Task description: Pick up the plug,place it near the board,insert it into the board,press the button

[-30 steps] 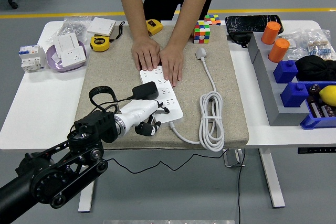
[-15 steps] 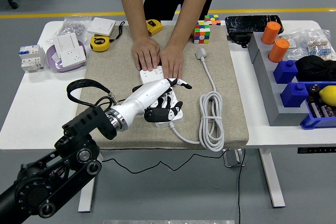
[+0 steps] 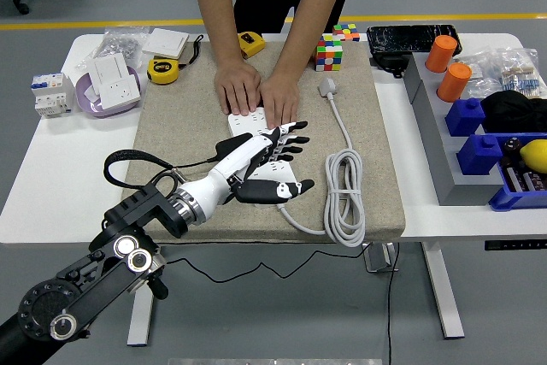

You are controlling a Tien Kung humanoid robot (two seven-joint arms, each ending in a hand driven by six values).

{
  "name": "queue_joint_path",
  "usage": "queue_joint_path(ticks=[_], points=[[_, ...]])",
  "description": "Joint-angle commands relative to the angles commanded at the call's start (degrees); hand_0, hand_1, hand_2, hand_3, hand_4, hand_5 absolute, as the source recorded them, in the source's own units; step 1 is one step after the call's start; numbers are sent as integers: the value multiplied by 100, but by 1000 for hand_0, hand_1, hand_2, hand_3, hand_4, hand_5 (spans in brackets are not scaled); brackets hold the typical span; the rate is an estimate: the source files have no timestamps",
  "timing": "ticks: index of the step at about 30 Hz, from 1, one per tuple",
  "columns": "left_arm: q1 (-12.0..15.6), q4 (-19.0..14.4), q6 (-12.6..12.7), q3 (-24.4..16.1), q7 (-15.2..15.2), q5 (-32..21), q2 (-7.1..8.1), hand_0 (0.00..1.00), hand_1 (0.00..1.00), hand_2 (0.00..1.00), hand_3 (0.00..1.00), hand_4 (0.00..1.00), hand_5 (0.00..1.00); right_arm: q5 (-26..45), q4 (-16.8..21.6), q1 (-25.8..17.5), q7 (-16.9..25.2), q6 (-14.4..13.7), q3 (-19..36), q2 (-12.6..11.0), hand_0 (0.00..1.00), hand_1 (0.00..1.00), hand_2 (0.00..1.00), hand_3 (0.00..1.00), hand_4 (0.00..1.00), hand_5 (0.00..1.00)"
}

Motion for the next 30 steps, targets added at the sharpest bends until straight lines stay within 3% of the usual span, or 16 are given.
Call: queue_joint_path(ticks=[2,3,8,9,14,15,20,30], points=[[-111,50,30,76,31,288,43,796,896,910,998,842,206,3,0,4,-1,0,-6,-2,963,901,849,858,998,967],[-174,82,42,125,40,460,64,353,491,546,998,806,193,11,0,9,1,0,-16,-3,963,901,849,858,998,966],[-484,239,95,486,97,1463,145,353,491,546,998,806,193,27,0,29,2,-1,-32,-4,963,901,849,858,998,966],[-545,273,87,557,116,1661,154,173,92,198,932,563,17,22,0,30,-1,0,-27,-4,963,901,849,858,998,965],[-771,439,-87,795,263,2340,161,173,92,198,932,563,17,22,0,41,-3,1,-30,-8,963,901,849,858,998,965],[-792,471,-167,808,323,2441,154,146,38,162,895,524,2,27,0,46,-2,1,-36,-10,963,901,850,858,998,965],[-862,662,-629,880,688,2949,112,146,38,162,895,524,2,9,0,53,-9,1,-9,-4,963,901,850,858,998,965],[-934,1022,-761,965,816,3329,-3,137,28,155,908,498,2,45,0,70,2,-2,-49,3,963,901,849,858,998,964]])
